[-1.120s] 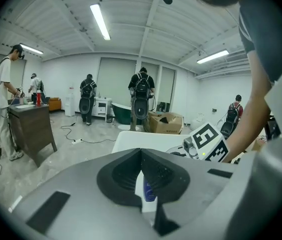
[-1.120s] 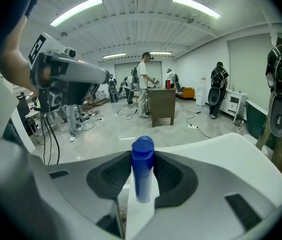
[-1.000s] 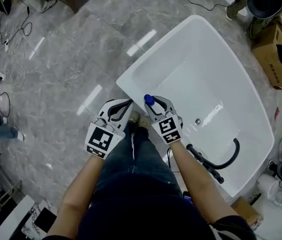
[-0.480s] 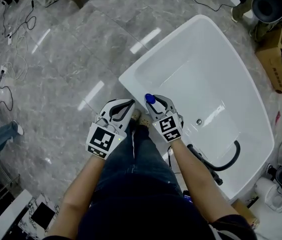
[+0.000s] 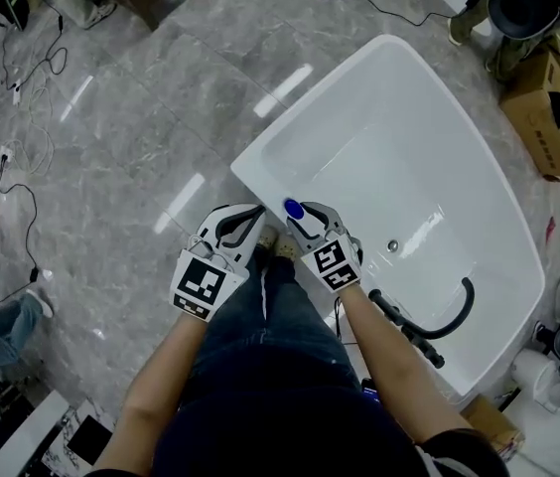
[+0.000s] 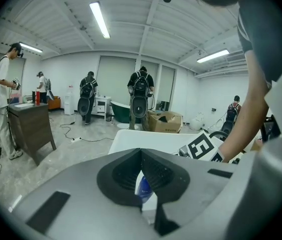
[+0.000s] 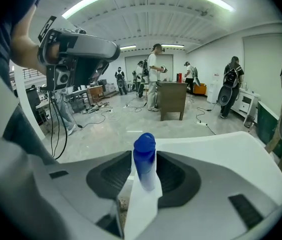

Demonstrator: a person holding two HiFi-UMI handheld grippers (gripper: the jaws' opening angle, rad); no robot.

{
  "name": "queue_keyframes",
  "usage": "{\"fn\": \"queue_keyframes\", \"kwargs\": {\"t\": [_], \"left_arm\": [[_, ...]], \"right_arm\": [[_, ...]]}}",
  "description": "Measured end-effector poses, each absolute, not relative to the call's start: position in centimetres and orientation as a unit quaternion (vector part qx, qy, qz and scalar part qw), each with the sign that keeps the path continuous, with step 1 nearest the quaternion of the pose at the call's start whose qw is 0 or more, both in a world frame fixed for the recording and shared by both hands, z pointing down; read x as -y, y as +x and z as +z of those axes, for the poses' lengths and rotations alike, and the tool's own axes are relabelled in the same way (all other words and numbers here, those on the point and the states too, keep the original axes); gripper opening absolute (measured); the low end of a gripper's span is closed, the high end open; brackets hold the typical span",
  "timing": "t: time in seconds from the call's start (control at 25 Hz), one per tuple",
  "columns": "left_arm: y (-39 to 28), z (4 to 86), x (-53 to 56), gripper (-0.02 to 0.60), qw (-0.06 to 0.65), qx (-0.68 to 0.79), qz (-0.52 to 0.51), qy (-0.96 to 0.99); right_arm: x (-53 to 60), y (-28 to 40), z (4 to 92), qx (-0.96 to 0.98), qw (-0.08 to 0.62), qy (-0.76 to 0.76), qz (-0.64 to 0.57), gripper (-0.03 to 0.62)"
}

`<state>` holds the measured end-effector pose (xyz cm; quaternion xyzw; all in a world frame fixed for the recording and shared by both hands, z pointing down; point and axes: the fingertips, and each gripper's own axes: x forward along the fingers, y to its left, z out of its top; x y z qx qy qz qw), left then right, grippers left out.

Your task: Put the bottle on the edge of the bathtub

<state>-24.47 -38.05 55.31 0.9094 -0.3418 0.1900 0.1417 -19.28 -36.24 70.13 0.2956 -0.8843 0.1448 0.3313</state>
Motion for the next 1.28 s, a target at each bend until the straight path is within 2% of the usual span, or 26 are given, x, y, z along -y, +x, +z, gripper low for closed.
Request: {"fn": "queue_keyframes", "kwargs": {"t": [0.2,0.48,0.52,0.6,0.72,1.28], "left_arm": [[-24.0,54.7,38.7,0.023,0.130,0.322,0.186,0.919],[-22.1,50.9,39.5,0.023,0.111,0.299,0.156,0.935],[-21.4,50.1,39.9,0.023,0.102,0.292,0.149,0.939],[-19.7,48.4,41.0,0.023,0.079,0.274,0.133,0.949],[-17.6,45.4,42.3,0.023,0.050,0.257,0.114,0.958],[-12.1,27.3,42.7,0.023,-0.041,0.254,-0.014,0.966]], "right_arm": [[36.4,-18.4,68.5,0.879,0.322,0.321,0.141,0.204],[36.9,-14.9,58.2,0.857,0.231,0.444,0.120,0.202],[37.2,-13.9,56.5,0.847,0.218,0.473,0.110,0.181],[38.2,-11.5,53.2,0.820,0.196,0.532,0.085,0.089],[38.9,-8.5,48.4,0.788,0.170,0.588,0.061,0.046],[36.2,0.7,29.2,0.663,0.065,0.745,-0.028,0.028]]}}
